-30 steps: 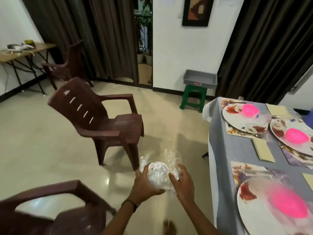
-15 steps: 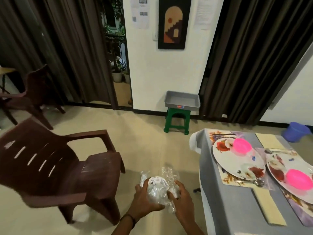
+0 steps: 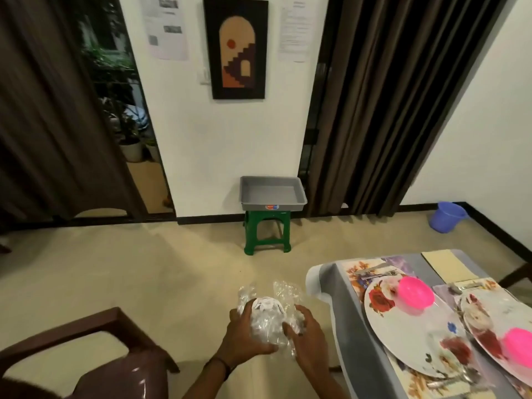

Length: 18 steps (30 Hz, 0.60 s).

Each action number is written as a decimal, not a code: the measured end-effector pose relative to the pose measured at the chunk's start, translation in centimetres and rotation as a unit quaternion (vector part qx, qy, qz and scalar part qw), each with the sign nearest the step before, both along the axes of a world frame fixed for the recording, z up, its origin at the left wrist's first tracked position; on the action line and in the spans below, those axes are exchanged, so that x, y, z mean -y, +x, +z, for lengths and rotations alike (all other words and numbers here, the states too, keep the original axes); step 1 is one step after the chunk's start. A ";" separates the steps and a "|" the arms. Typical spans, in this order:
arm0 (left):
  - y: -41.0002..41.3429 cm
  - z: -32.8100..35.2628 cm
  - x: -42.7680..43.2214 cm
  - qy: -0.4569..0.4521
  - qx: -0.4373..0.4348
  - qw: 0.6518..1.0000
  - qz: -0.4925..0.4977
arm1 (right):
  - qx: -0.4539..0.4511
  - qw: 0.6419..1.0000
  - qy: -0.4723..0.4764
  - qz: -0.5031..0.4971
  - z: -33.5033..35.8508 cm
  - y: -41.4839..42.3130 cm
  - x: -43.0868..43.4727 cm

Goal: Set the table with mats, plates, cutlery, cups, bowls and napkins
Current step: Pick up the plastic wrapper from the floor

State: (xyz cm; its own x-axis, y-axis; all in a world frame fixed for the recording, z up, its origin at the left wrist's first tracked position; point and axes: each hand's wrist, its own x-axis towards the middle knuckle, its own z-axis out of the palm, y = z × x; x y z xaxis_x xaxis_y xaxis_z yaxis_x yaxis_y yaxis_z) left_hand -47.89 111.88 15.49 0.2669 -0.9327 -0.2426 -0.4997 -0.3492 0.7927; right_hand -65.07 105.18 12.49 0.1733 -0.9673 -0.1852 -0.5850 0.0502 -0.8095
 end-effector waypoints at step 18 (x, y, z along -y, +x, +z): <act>8.3 -0.1 36.4 -0.020 0.034 0.990 -0.134 | 0.039 0.987 -0.018 -0.158 -1.2 8.2 31.2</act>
